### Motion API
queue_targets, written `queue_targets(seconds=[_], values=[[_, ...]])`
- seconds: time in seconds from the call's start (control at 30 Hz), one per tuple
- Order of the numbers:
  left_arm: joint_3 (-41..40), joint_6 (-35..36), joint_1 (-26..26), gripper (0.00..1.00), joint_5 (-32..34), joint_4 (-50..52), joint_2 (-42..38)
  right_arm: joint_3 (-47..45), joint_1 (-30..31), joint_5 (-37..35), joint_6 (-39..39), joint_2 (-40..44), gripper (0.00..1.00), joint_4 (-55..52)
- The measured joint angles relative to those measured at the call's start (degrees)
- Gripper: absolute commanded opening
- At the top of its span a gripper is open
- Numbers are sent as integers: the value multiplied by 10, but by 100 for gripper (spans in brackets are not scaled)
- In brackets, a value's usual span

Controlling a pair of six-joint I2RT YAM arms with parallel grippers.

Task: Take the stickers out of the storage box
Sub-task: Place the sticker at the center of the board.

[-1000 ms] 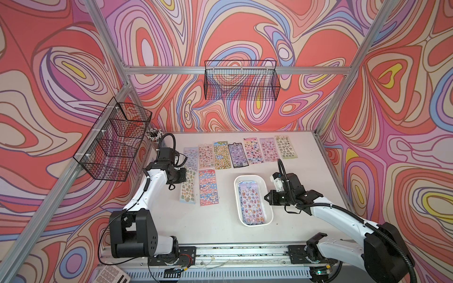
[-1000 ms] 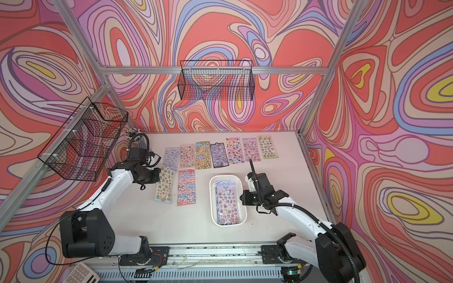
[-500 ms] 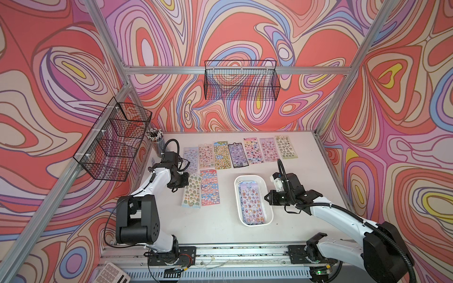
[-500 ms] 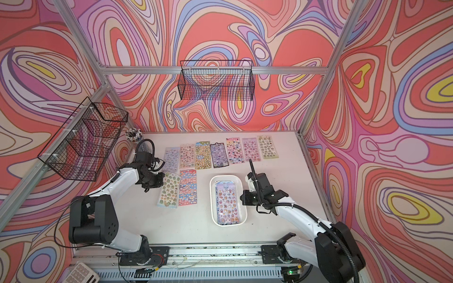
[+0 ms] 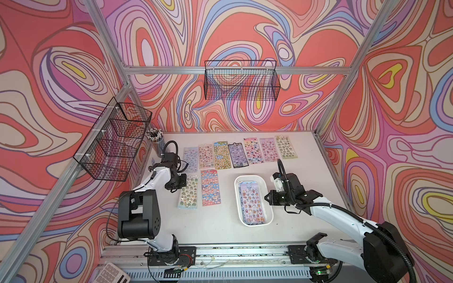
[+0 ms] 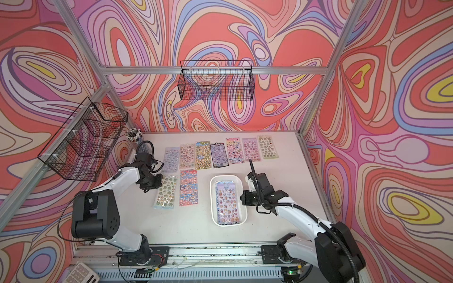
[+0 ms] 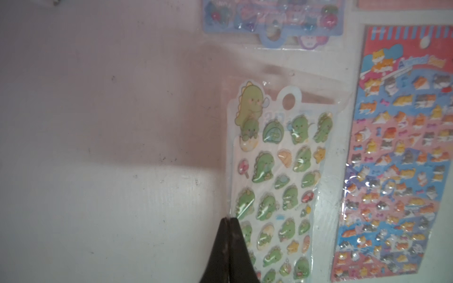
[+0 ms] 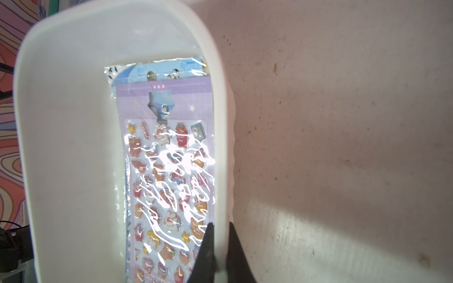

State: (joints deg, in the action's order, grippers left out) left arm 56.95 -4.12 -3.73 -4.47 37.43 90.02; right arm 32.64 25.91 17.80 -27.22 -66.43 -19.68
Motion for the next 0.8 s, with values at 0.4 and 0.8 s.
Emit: queue_targets(seconds=[0.4, 0.8], values=[[16, -6, -12, 28, 0, 0, 34, 0, 0, -3, 0, -2, 0, 0], [19, -25, -12, 51, -19, 2, -15, 0, 0, -11, 2, -2, 0, -6]])
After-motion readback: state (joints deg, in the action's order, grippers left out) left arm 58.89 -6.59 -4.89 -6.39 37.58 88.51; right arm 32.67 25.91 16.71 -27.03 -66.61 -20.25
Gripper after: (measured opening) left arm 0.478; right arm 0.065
